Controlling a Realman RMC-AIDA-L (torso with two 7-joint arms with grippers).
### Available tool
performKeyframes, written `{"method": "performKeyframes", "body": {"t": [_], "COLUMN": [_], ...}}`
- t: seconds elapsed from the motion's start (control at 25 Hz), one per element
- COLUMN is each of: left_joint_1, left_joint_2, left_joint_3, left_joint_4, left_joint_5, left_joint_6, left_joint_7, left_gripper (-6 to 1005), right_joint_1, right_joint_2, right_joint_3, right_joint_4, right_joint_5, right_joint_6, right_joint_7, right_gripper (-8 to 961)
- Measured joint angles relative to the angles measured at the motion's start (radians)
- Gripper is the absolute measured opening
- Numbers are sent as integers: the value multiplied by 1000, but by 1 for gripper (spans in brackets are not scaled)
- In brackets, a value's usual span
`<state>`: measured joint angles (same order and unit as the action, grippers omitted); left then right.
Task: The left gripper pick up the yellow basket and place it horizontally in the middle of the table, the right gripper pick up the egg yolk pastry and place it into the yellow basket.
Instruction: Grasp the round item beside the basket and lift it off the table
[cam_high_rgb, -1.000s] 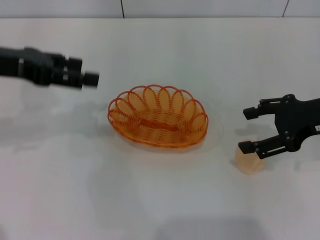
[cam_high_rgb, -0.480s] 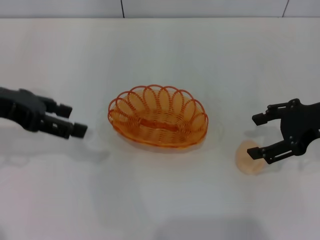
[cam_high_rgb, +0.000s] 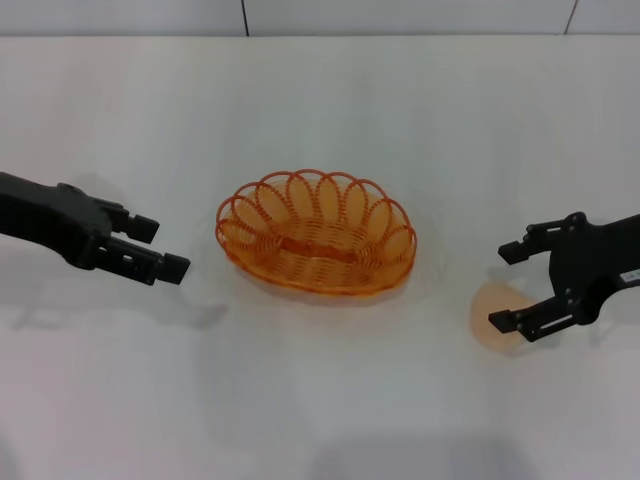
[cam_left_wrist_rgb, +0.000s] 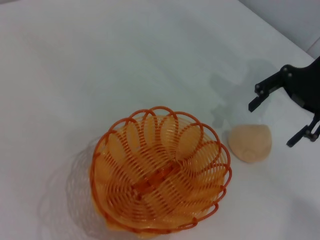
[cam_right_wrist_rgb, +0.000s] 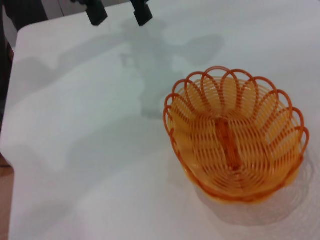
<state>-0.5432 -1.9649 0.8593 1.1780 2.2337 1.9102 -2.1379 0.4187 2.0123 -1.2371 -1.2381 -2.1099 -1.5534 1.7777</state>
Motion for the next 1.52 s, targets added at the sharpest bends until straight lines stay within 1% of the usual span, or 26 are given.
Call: {"method": "performKeyframes", "body": {"t": [0.24,0.68,0.88,1.12,1.28,1.48,1.52], "left_joint_1": [-4,-4,-5,-4,-4,-4,-4], "left_joint_2": [-6,-9,-9,-9,-9,-8,-7], "left_joint_3": [-1,-4,-3,-5,-6,-7,-8], "left_joint_4": [0,-1,-1,-1,-1,-1,-1], "left_joint_5": [0,-4,-4,-4,-4,-4,-4], "left_joint_6": [-9,-12,-12,-21,-22,-26,-28], "left_joint_7": [-3,-5,-5,-6,-7,-5,-4], "left_gripper": [875,876,876,875,874,873,873], "right_joint_1": [-3,-13,-14,-14,-14,-10,-7], "right_joint_2": [0,0,0,0,0,0,0], "right_joint_3": [-51,-58,-58,-59,-59,-59,-59], "right_joint_4": [7,8,3,-1,-21,-103,-124], "right_joint_5": [-36,-48,-49,-49,-46,-37,-36], "right_joint_6": [60,69,64,60,39,25,23], "right_joint_7": [1,3,8,13,15,85,102], "right_gripper": [869,738,508,309,239,159,155]}}
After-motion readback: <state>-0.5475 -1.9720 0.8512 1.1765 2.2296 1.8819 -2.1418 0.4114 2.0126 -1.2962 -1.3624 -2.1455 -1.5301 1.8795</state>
